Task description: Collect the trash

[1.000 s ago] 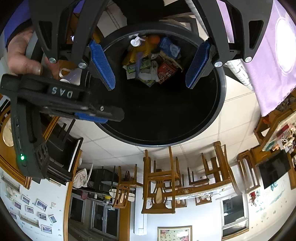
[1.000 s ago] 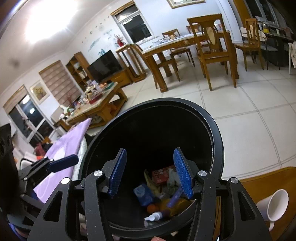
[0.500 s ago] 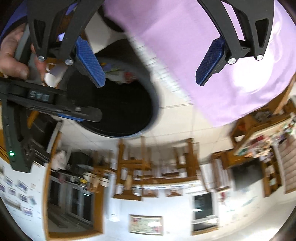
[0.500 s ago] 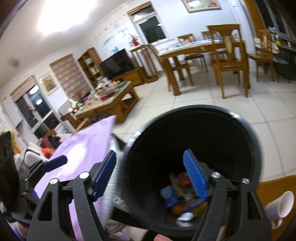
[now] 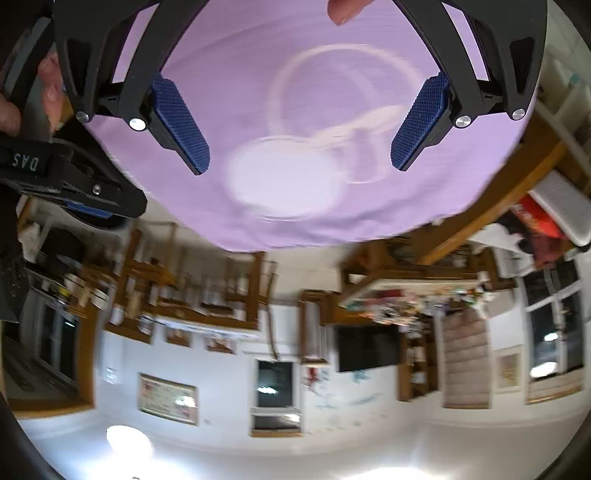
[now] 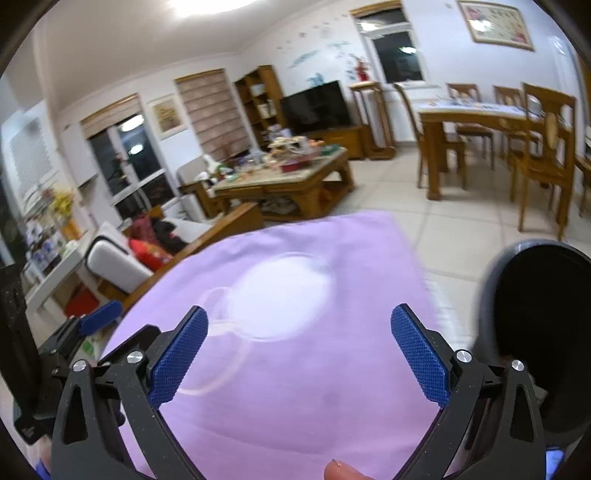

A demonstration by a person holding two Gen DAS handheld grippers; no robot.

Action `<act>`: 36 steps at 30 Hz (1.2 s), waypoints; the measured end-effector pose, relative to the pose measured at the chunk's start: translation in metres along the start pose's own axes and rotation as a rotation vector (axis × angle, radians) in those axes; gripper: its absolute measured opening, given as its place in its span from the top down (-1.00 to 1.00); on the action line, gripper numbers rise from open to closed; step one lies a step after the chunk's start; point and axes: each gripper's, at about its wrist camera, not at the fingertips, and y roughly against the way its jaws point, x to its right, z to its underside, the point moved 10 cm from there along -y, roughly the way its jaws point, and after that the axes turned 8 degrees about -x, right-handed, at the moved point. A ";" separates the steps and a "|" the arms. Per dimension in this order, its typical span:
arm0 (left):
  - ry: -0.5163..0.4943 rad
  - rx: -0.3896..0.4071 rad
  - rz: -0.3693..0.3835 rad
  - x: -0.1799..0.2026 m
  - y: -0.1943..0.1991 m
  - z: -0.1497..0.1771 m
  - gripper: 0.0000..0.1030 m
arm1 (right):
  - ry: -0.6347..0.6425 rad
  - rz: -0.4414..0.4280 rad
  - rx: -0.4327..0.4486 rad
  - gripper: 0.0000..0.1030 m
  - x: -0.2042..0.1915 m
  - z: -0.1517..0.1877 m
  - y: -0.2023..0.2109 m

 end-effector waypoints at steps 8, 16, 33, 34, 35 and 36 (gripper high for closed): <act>0.108 0.025 -0.094 -0.063 0.010 0.008 -0.90 | 0.112 0.047 0.091 -0.90 -0.074 -0.004 -0.039; 0.153 0.018 -0.089 -0.088 0.007 0.021 -0.90 | 0.200 0.126 0.217 -0.90 -0.078 0.008 -0.048; 0.173 0.034 -0.130 -0.094 0.002 0.027 -0.90 | 0.199 0.089 0.286 -0.90 -0.080 0.012 -0.027; 0.174 0.036 -0.130 -0.094 0.003 0.026 -0.90 | 0.200 0.088 0.287 -0.90 -0.081 0.012 -0.027; 0.178 0.037 -0.130 -0.095 0.003 0.026 -0.90 | 0.201 0.088 0.286 -0.90 -0.080 0.012 -0.028; 0.182 0.037 -0.129 -0.095 0.003 0.026 -0.90 | 0.200 0.086 0.285 -0.90 -0.079 0.013 -0.028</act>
